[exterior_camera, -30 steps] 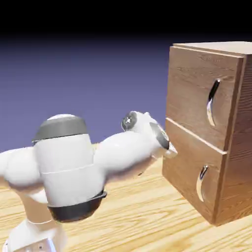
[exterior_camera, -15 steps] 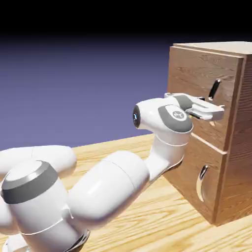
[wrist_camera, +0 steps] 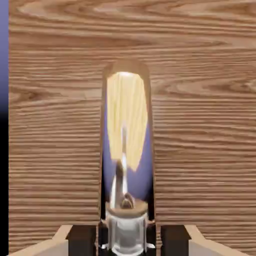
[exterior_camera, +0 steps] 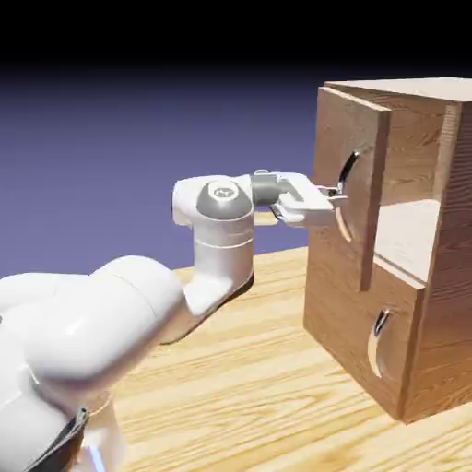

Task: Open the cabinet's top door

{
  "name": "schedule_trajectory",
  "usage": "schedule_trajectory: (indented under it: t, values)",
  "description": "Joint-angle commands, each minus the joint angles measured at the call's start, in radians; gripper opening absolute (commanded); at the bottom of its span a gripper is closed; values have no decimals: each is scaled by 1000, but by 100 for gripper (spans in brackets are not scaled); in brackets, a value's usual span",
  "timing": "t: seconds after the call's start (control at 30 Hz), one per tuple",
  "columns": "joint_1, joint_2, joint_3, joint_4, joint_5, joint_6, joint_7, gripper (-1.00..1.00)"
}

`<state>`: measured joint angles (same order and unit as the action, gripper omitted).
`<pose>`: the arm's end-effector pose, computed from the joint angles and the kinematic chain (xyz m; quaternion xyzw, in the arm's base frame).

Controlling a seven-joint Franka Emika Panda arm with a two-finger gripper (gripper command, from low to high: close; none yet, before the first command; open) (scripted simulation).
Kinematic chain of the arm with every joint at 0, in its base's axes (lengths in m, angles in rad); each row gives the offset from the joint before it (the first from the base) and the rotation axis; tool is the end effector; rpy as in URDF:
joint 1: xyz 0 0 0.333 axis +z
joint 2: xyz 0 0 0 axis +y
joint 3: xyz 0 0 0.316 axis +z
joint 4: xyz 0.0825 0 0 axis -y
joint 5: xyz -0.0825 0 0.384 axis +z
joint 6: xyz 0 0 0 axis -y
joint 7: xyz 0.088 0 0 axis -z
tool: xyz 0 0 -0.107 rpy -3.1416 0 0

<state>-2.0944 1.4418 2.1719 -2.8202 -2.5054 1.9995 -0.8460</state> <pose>0.3538 -0.0347 0.4937 0.3827 0.5946 0.1499 0.6910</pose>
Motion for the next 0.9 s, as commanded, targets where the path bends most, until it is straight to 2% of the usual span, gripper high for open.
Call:
schedule_trajectory:
  t: [0.0,0.23,0.43,0.67,0.87]
  values:
    - [-3,-3,27,-23,21,-42,11,-100]
    - [38,-49,227,-129,202,-347,96,-100]
    - [144,-150,393,-147,401,-608,194,-100]
    - [305,-377,543,-72,691,-891,370,-100]
    - [398,-594,600,47,916,-1038,522,-100]
